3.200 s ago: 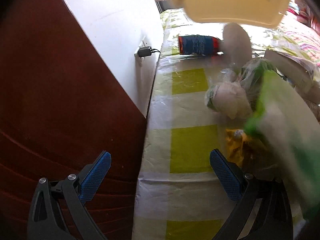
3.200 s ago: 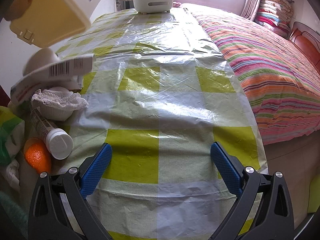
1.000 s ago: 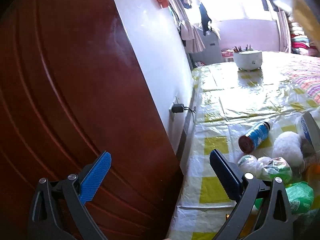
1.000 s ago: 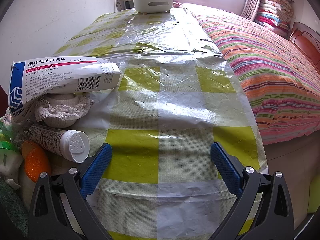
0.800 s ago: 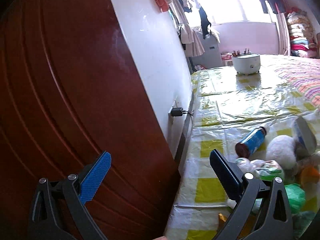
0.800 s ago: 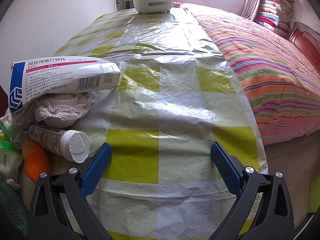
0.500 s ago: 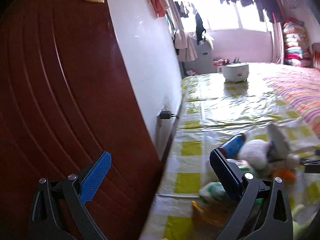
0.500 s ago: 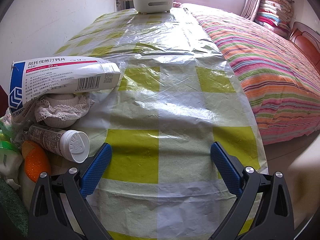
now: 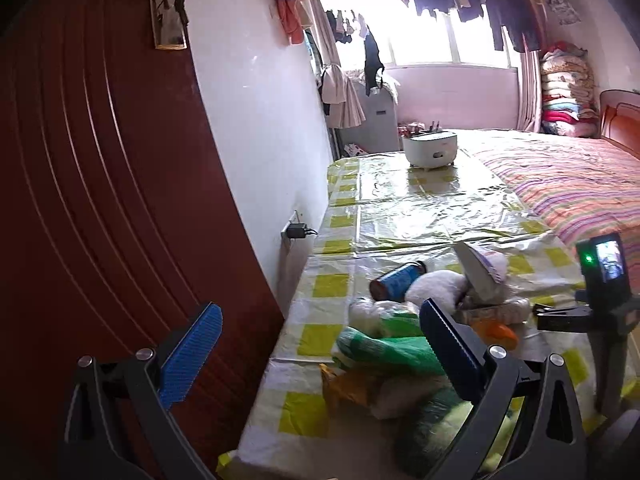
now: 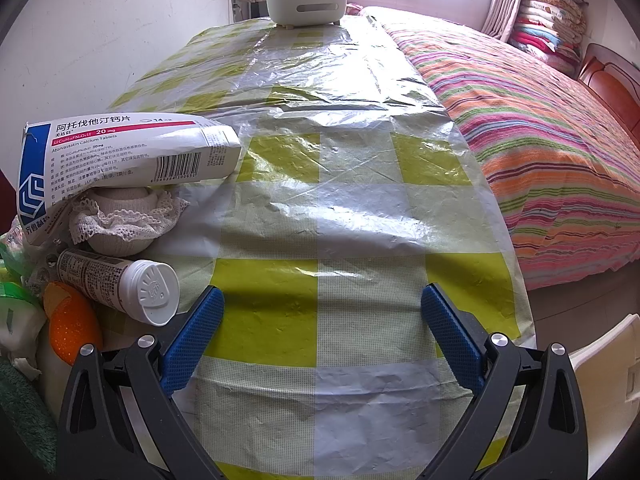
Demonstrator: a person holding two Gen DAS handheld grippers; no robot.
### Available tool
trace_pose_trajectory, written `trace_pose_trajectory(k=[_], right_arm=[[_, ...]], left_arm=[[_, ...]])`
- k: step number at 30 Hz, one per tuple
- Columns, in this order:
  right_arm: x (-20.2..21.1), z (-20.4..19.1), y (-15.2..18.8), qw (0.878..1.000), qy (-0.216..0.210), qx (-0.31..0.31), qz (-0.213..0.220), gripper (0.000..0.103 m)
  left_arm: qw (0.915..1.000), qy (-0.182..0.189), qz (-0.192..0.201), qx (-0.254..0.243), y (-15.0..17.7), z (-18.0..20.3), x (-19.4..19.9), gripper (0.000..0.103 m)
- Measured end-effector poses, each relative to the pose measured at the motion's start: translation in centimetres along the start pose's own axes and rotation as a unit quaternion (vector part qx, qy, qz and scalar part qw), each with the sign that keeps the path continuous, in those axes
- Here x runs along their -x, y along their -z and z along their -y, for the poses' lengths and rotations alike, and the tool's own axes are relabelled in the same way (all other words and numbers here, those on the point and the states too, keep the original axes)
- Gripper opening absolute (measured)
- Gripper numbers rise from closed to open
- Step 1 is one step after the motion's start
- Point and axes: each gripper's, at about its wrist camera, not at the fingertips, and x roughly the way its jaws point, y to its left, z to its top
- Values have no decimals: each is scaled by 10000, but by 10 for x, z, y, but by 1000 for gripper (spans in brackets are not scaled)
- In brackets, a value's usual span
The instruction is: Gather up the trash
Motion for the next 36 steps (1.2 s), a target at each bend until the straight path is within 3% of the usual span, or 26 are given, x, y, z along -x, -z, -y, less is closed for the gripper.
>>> trace_pose_trajectory(k=[12,25,32,36], right_arm=[[0,0,0,10000,1,-1,0,97],[0,0,0,10000,1,0,0,97],[0,0,0,10000,1,0,0,97],[0,0,0,10000,0,-1,0,97]], left_arm=[[9989,321,-323,-86,14,16,-6,97],[9970,638,-422,-149,23,25,-9,97],[9919,1134,-544,-177,27,44,-8,97],[9904,1221,-598,-264,33,55,-5,97]])
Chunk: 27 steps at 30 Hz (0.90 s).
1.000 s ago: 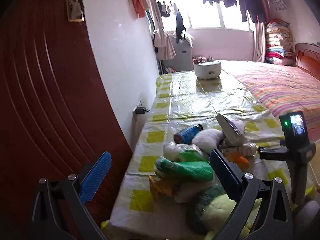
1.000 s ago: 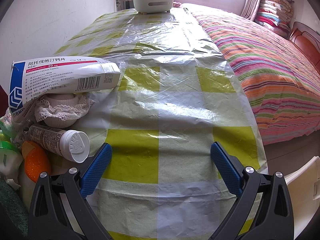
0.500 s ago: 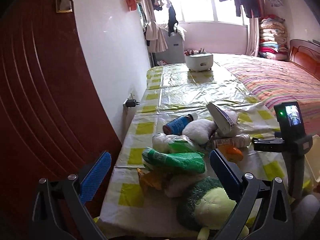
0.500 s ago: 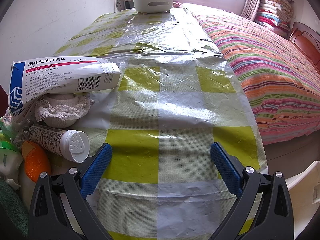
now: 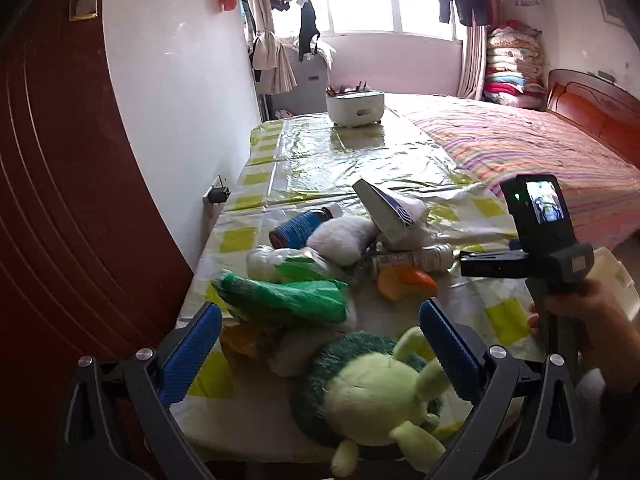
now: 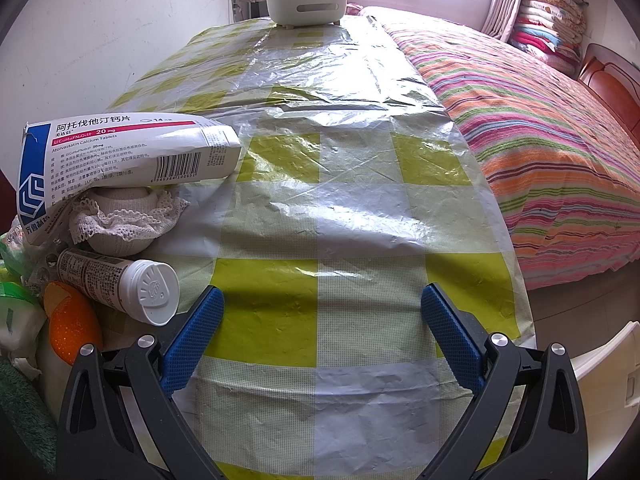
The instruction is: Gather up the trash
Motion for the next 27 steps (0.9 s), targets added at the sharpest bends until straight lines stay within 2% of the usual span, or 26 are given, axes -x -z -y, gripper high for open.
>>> trace_pose_trajectory(k=[3,5,6,10,12,15,18,21,24,27], right_arm=[[0,1,0,10000,2,-27,4,97],[6,3,2,9997,220,-90,39,97],[14,4,4,9994,260,-121,214,97],[106,25,31,9892,308,-337,1390,97],[152,40,60,9796,310,-560,1907,97],[207,59,116,9620,651,-855,2510,97],[237,75,161,9500,1206,-916,2732,97],[257,85,201,9402,1615,-1151,2771,97],[274,100,231,9311,1636,-1543,2873,97],[287,105,247,9248,1765,-1653,2937,97]], left_arm=[[9999,112,-39,-81,2,10,-2,97],[9997,210,-31,-141,2,17,-2,97],[9995,255,-28,-203,2,22,-1,97],[9977,478,55,-473,2,44,6,97],[9961,657,95,-573,3,56,10,97],[9918,999,72,-796,5,80,15,97],[9851,1314,77,-1107,10,108,20,97],[9777,1538,113,-1424,17,138,24,97],[9705,1674,239,-1720,24,167,31,97],[9647,1787,277,-1916,29,190,36,97]])
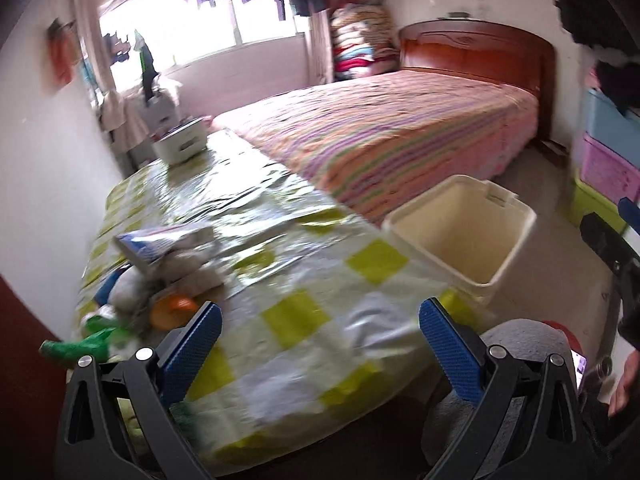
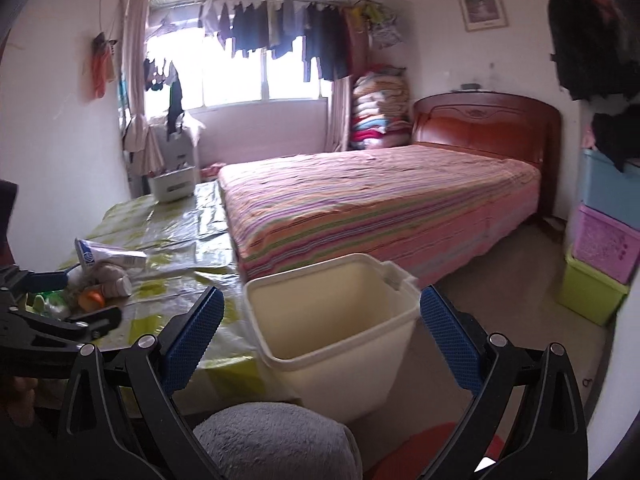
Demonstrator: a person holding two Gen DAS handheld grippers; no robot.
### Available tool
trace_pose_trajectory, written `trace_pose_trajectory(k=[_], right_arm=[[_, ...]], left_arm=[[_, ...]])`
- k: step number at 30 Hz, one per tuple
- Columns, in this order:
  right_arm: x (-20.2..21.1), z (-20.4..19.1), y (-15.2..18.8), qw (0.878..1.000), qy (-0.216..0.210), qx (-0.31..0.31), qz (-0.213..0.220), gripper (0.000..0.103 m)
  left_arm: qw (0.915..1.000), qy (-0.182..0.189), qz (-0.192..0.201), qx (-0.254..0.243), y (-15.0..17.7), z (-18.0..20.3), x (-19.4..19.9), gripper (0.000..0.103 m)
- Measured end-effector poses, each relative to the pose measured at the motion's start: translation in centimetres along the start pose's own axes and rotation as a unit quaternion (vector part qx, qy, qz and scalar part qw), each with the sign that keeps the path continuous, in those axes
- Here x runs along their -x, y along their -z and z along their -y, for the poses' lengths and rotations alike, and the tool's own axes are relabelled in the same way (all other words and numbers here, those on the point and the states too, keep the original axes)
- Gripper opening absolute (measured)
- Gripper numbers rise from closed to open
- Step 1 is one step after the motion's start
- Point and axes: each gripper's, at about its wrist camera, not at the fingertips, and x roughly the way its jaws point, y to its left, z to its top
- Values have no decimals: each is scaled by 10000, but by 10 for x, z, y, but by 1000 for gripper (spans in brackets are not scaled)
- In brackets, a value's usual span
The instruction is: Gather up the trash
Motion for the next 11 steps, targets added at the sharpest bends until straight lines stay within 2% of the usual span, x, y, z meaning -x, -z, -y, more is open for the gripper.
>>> trace_pose_trajectory(k=[2,8,11], right_arm=[[9,6,1,9999,122,41,18,97],[15,20,5,9998,31,-196,-81,97],[14,18,7,9998,-3,-168,-119,97]], left_arm=[[9999,94,-29,-119,-2,11,-3,97],[9995,305,-49,-103,-4,20,-4,97],[9997,141,-105,-177,-1,22,-7,97]])
